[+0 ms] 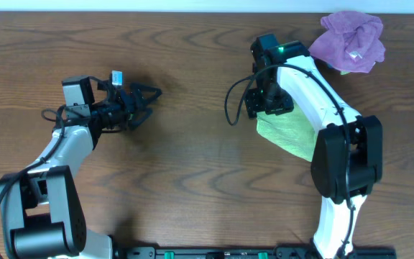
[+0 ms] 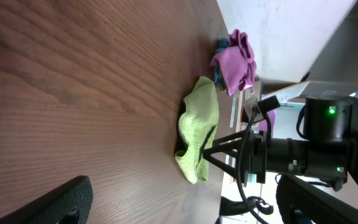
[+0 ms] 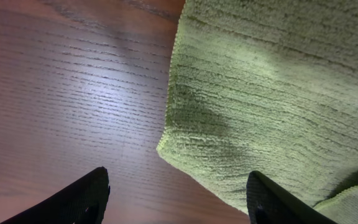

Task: Fold the cloth

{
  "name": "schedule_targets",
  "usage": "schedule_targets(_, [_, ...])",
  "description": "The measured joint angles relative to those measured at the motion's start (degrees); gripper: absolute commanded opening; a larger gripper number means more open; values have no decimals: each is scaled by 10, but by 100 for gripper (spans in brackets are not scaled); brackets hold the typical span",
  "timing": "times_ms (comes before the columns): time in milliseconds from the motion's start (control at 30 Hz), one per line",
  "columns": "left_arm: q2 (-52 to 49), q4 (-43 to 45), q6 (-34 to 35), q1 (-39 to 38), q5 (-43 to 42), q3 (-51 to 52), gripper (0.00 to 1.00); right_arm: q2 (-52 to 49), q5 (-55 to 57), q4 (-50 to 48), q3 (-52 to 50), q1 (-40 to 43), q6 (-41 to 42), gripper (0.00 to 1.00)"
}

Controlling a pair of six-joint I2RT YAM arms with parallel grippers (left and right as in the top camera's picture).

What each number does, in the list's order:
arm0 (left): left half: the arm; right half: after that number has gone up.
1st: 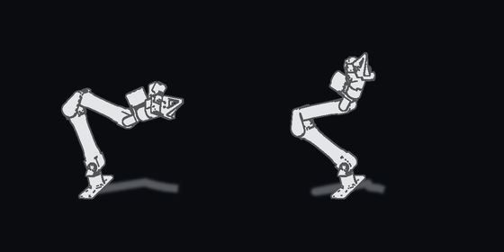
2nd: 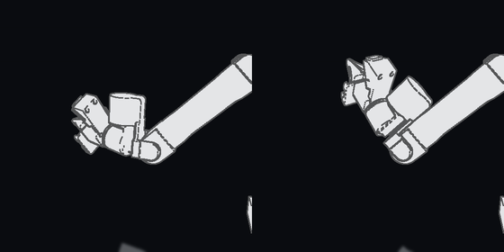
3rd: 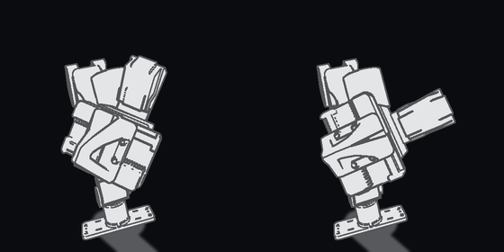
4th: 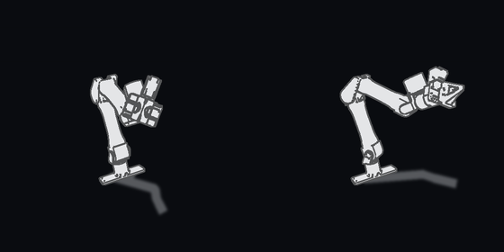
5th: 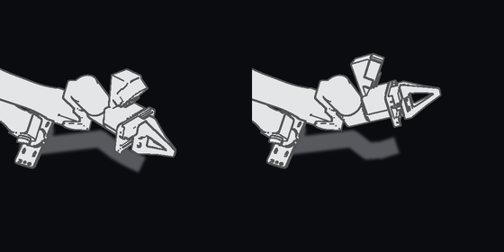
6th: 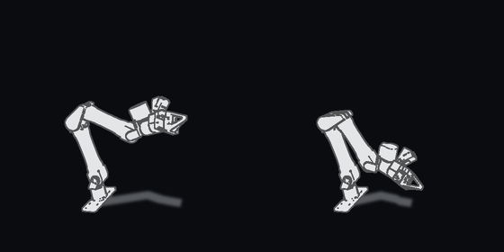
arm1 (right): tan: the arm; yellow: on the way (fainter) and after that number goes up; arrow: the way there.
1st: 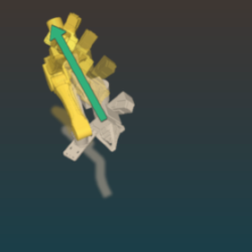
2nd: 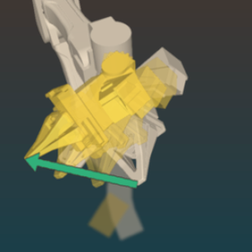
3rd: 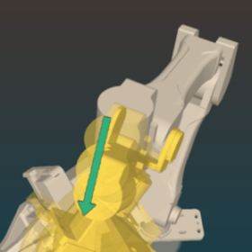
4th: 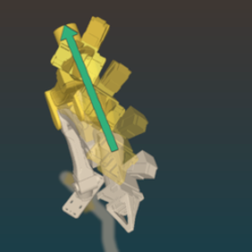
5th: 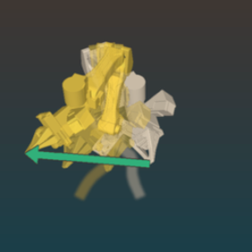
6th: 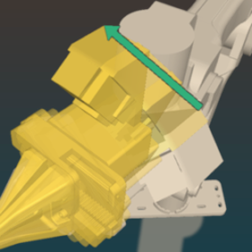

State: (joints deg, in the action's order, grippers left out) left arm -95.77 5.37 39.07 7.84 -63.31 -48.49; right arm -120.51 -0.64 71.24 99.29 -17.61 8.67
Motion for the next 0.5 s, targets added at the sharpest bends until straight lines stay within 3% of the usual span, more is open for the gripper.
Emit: schedule_targets(500, [0,-10,-20,0,-11,0,100,0,7,-41,-79,0,-2,70])
